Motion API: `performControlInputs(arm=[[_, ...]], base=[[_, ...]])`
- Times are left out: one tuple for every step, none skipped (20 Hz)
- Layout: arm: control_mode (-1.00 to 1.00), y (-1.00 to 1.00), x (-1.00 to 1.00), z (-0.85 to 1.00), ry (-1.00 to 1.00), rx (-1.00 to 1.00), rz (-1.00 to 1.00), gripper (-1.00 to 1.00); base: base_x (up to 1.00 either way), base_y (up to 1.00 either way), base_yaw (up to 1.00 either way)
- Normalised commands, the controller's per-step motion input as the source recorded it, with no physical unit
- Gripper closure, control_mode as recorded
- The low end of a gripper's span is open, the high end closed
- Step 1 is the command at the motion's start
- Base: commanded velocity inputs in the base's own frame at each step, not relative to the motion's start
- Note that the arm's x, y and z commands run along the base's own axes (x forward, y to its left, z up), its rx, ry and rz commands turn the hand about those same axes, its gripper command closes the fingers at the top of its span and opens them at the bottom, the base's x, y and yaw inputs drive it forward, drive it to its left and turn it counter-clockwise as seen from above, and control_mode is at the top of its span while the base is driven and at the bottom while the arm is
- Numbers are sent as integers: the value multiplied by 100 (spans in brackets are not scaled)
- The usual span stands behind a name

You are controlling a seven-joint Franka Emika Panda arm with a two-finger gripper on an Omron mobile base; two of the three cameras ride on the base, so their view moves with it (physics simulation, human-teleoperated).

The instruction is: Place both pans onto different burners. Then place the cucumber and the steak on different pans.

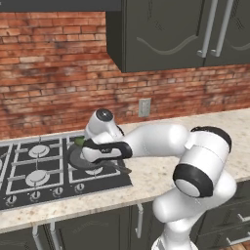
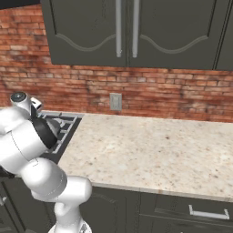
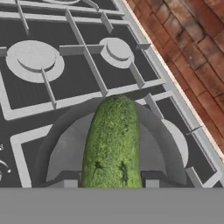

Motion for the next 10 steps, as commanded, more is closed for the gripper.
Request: performControlInputs(arm=[[-100,0,12,-16,5,0,0,100],[-100,0,12,-20,6,0,0,100],[-100,0,5,-19,5,0,0,100],[-100,0,6,-20,5,0,0,100],[-100,0,4,-21,5,0,0,100],[-100,0,1,-23,4,0,0,100],[-100,0,2,-23,4,0,0,100],[-100,0,1,-23,3,0,0,100],[-100,-1,2,-19,4,0,0,100],[-100,-2,4,-17,3,0,0,100]], base=[[0,0,0],[0,0,0],[0,0,0],[0,0,0],[0,0,0],[0,0,0],[0,0,0],[0,0,0],[0,0,0],[0,0,0]])
